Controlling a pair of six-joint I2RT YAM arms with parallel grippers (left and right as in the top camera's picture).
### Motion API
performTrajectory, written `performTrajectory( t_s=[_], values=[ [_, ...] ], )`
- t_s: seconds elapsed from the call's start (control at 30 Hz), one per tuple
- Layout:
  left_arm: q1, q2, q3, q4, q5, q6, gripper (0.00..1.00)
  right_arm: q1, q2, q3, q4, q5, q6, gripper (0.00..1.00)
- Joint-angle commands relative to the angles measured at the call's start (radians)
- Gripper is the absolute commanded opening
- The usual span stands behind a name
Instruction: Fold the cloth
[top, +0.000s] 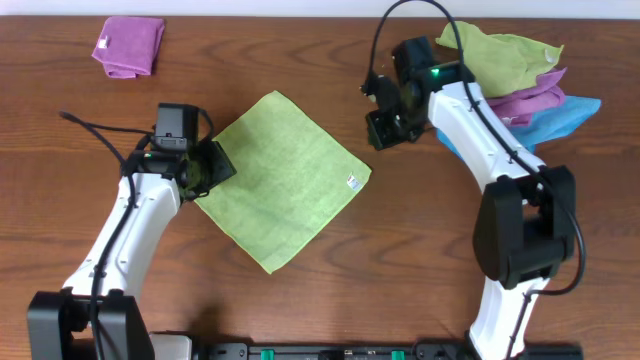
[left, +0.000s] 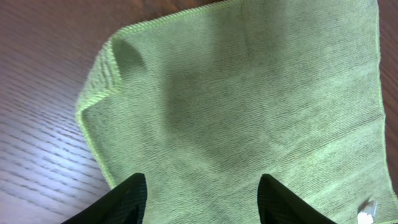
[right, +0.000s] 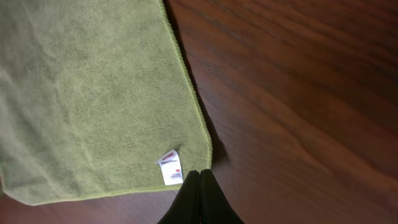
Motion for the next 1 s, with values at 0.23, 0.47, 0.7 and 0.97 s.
performTrajectory(
  t_s=[0.23,0.47,0.7,0.97],
  values=[
    [0.039,0.024,-0.026,0.055,-0.067,-0.08,0.68,0.101,0.087,-0.035,0.001,0.05,-0.051,0.01],
    [0.042,0.024,-0.026,0.051,-0.052,-0.079,0.68,0.097,0.106,-0.073,0.072,0.138,-0.032,0.01],
    [0.06,0.024,-0.026,0.06,-0.055,-0.079,0.68,0.105,0.126,-0.145,0.109,0.151,-0.016,0.02],
    [0.107,0.024,-0.026,0.081,-0.053,-0.079,0.69,0.147,0.132,-0.206,0.054,0.062,0.023,0.02]
  ],
)
